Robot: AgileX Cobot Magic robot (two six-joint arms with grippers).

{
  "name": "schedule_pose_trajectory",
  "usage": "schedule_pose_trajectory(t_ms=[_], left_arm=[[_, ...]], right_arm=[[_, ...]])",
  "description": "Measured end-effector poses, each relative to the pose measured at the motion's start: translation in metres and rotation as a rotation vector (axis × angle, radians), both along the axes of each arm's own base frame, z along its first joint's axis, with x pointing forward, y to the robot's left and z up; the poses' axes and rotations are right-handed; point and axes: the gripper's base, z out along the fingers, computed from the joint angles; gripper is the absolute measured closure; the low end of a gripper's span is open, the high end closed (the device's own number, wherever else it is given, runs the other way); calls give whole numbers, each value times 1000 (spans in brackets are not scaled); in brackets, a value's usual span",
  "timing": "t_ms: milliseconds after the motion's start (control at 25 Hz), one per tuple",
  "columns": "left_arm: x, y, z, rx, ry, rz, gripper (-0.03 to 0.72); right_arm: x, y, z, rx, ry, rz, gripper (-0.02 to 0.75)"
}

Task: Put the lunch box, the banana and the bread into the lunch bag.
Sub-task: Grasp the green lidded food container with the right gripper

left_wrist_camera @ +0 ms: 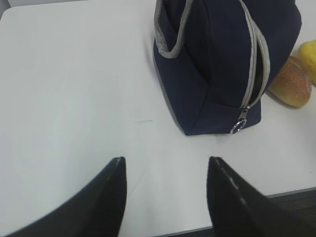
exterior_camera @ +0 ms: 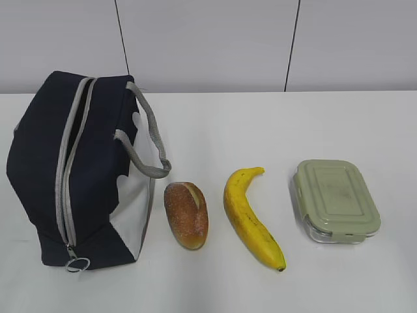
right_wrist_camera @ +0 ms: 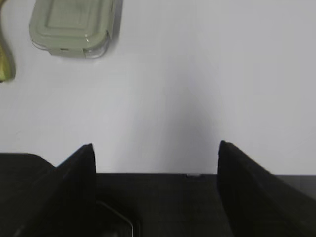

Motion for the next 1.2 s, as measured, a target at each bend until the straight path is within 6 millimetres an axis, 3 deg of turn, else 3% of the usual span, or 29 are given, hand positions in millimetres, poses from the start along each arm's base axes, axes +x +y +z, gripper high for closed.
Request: schedule_pose_trajectory(t_ms=[160, 480, 840, 1040, 1200], left_arm=[[0, 0, 0, 0, 0, 0, 312], [0, 0, 0, 0, 0, 0, 316], [0, 0, 0, 0, 0, 0, 316], [0, 0, 0, 0, 0, 0, 316], [0, 0, 0, 0, 0, 0, 316]], right_arm=[[33, 9, -3, 25, 181, -1, 158], [95, 23, 9, 62, 235, 15, 200], [157, 35, -8, 117, 334, 47, 247], [178, 28, -19, 277, 358, 102, 248], [190, 6, -27, 398, 347, 123, 248]])
